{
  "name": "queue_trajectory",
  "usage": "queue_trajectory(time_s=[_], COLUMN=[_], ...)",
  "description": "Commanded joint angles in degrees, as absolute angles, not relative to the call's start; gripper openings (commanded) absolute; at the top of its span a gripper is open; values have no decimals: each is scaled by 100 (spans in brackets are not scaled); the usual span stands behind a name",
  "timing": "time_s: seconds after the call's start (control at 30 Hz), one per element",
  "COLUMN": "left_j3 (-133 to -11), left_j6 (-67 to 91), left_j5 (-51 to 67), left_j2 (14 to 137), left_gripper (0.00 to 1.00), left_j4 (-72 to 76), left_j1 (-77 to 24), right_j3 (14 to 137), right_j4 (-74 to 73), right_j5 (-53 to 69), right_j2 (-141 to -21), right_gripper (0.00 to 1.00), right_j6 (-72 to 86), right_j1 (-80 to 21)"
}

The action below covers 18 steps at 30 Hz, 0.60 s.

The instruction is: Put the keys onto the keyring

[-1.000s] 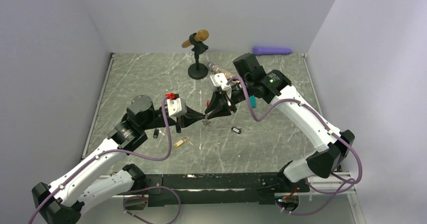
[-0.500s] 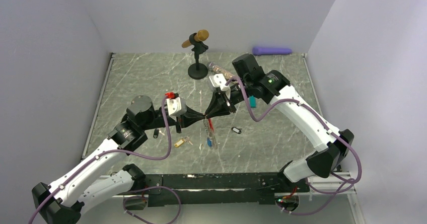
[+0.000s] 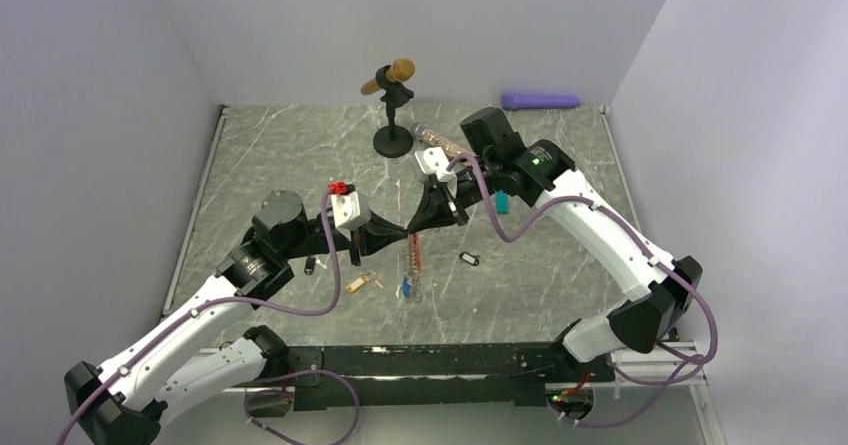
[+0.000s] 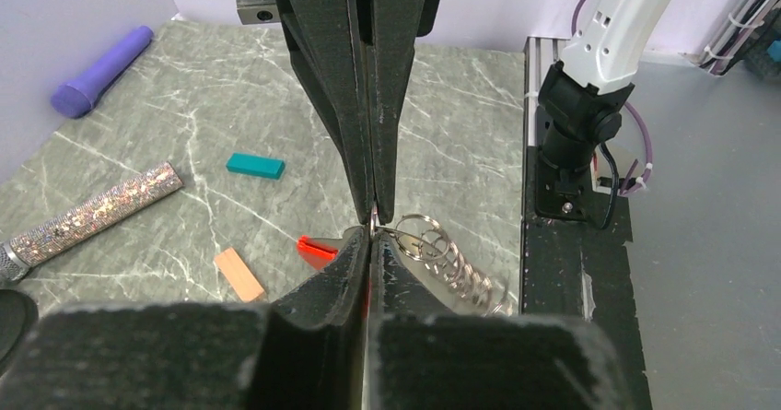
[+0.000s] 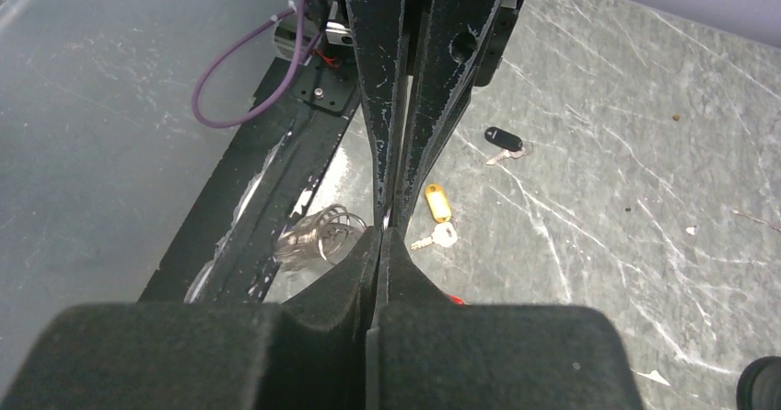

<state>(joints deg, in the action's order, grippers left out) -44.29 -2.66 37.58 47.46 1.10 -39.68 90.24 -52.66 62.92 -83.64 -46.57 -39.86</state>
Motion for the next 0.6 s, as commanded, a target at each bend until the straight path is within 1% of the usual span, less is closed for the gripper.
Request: queue_trajectory(time_s=[0.0, 0.13, 0.23, 0.4, 0.5, 0.57], left_j3=[-4412, -4323, -4306, -4315, -4339, -4367], left_j6=[122, 308, 334, 310, 286, 251], left_j5=[3704, 3683, 3683, 3709, 3705, 3692], left_j2=[4624, 4589, 4588, 4611, 4648, 4679], left_gripper=[11, 20, 21, 18, 12, 6], left_j4=[667, 795, 823, 766, 718, 650], left_j1=[-3987, -3983, -3984, -3982, -3987, -3987], right_j3=[9051, 9070, 9079, 9079, 9070, 9070], right_j4=[-5260, -5265, -5256, -5247, -5232, -5221], right_j5=[6408, 6448, 6475, 6479, 6508, 6531], right_j2=[-8300, -8289, -8293, -8272, -8270, -8264], right_gripper=[0, 0, 0, 0, 0, 0], right_j6=[-4790, -4791, -4774, -4764, -4744, -4730], right_j1=[-4038, -4034, -4034, -4025, -4020, -4017])
